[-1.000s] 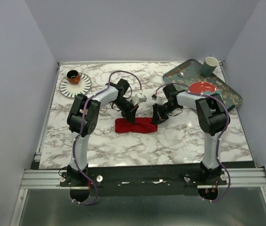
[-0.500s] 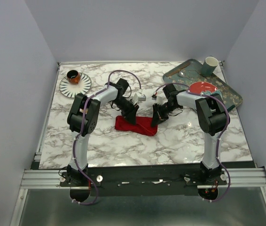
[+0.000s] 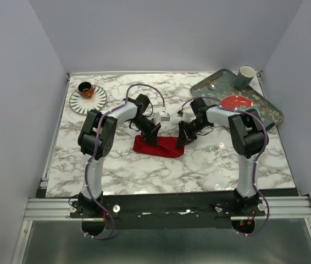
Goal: Fold the napkin into a case and place the utensils inside
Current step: Fold the 2/3-rectangle-folded napkin at the center of the board.
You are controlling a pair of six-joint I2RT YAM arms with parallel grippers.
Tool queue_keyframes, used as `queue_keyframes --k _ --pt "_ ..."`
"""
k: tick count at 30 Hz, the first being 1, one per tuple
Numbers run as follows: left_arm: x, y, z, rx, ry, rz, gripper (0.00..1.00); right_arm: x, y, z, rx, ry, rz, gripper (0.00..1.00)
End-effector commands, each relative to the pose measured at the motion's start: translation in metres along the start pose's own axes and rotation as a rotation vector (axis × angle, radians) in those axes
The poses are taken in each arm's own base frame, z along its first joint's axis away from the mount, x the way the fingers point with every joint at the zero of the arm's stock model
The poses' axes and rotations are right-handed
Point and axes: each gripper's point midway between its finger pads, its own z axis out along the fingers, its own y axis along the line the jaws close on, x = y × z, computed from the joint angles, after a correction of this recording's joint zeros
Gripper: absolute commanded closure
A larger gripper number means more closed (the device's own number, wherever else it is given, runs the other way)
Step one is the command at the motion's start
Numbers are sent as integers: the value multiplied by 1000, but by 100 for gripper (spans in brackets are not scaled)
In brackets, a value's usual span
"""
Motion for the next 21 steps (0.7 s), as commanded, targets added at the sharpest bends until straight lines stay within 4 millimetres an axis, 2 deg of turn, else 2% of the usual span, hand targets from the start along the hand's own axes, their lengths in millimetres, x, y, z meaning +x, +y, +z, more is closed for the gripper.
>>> queue_keyframes --k 1,10,13,21 --pt "-20 -11 -13 16 -66 29 100 17 -50 14 184 63 -9 85" --pt "-33 13 -25 18 -135 -86 100 17 -50 14 183 64 -7 84" --pt "-33 17 -23 19 -137 -100 100 17 -50 14 180 65 -5 84" --pt "-17 32 -8 33 -101 -200 100 9 -41 8 168 40 -28 84"
